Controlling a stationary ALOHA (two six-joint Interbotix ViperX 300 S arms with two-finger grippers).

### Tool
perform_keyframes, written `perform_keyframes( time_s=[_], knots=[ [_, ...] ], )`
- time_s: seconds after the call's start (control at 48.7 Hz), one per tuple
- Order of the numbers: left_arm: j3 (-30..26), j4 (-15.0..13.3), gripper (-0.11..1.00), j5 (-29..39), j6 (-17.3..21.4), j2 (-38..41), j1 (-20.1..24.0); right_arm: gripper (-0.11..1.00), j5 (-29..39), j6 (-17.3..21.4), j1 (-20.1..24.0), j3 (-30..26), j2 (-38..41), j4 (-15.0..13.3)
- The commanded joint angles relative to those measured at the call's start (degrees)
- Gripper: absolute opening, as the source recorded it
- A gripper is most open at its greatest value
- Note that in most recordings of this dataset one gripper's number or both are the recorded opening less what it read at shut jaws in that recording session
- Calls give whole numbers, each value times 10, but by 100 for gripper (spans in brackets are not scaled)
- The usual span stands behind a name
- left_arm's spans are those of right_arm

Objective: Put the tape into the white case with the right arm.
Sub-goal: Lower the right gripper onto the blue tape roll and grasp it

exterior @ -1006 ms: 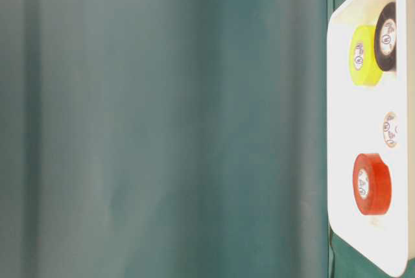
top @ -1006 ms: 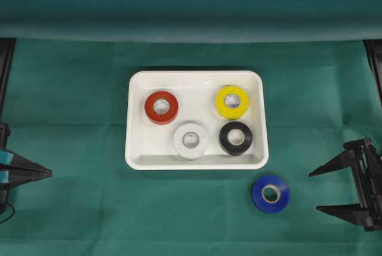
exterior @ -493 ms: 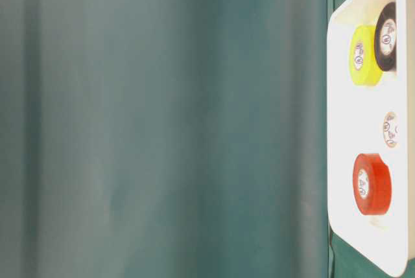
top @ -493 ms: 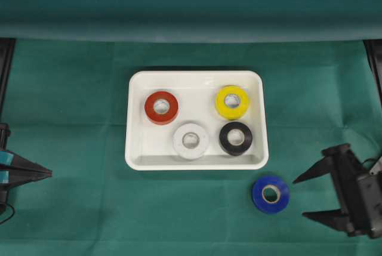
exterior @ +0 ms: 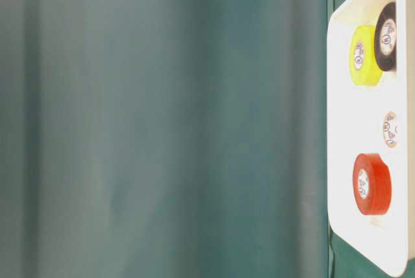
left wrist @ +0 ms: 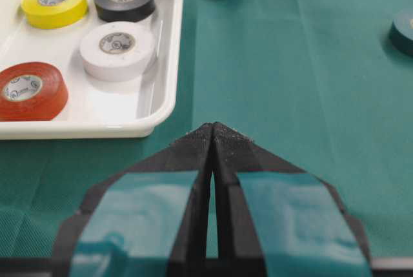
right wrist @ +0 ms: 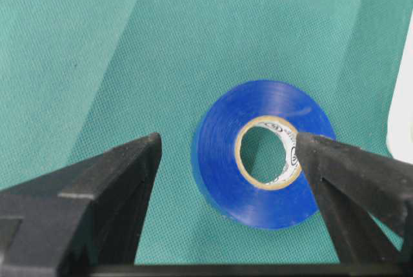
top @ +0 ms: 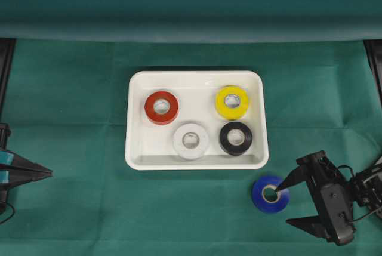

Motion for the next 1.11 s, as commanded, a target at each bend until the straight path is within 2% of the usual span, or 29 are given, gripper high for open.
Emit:
perform_keyframes(
  time_s=[0.0, 0.246, 0.78, 1.088],
  knots=[
    [-6, -2, 0, -3, 1, 5, 2, 62, -3, -1, 2, -11, -1, -1],
    [-6, -1, 0, -3, 1, 4, 2, 62, -4, -1, 2, -13, 17, -1],
    [-6, -2, 0, -3, 1, 5, 2, 62, -5, 1, 2, -54, 131, -1],
    [-6, -2, 0, -4, 1, 4, 2, 62, -1, 2, 2, -62, 139, -1]
  ],
)
